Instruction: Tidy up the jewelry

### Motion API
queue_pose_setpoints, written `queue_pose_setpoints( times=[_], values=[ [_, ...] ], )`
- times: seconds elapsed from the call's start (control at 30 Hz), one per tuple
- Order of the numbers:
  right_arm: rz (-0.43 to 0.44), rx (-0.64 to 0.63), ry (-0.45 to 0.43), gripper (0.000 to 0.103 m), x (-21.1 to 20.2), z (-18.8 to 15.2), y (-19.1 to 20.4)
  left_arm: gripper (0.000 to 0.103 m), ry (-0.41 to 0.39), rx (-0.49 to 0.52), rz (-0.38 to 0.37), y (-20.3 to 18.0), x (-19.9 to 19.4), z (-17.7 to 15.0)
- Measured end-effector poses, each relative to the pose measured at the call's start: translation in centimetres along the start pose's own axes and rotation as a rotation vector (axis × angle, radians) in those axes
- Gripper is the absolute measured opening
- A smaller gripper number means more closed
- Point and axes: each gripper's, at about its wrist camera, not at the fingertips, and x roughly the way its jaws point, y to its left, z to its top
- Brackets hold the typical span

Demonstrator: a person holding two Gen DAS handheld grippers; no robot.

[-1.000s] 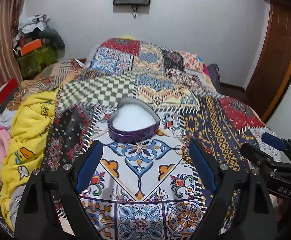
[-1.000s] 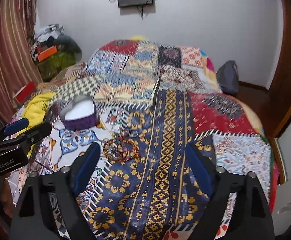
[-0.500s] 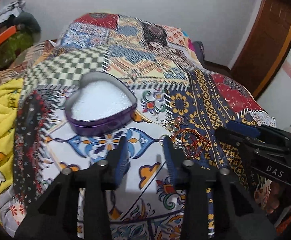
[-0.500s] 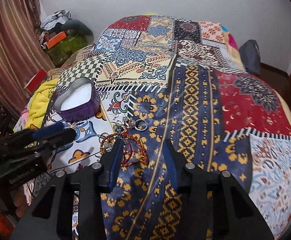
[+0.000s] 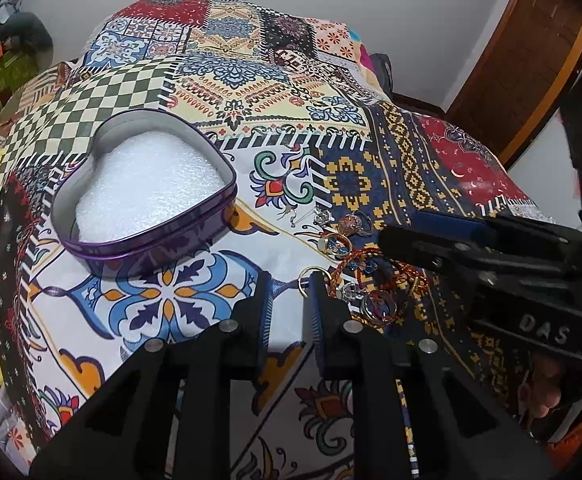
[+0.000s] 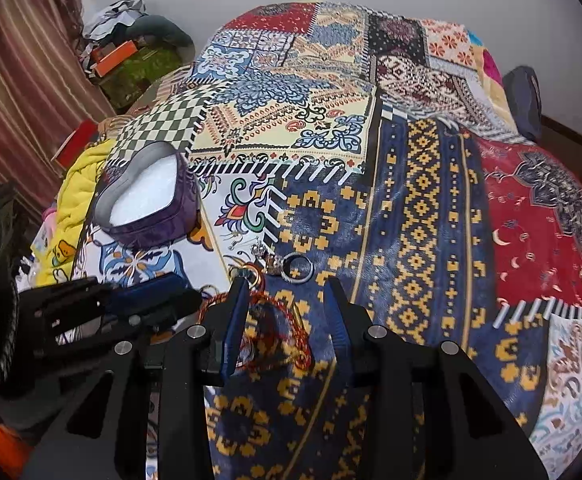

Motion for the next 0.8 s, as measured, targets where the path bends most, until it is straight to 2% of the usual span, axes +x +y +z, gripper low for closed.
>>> queue_pose_setpoints(
  times=[0.13,0.27,0.43,0.53,0.8],
  values=[
    [0.014,0.029,0.031,0.035,1.0,0.4,-0.4,0.018,0.009,-0.006,-0.014,0.2,0.3,0.0],
    [-0.013,0.020,0.056,0.035,2.1,0.6,-0.1,0.018,0.020,-0.011,-0.025,0.4,0.4,0.1],
    [-0.047,0.001,0.044,0.034,2.6,0.7,0.2,0.018,0.015,0.010,-0.005,0.2,0.6,0.1],
    [-0.070,-0.011,0.028,0.028,2.6,0.5,0.3,0.018,0.014,0.011,-0.002,0.1,0.7,0.1],
    [-0.083,-0.024,0.013,0.028,2.2,0.0,0.7,0.018,0.017,0.015,-0.004,-0.1,1.1,0.3]
  ],
)
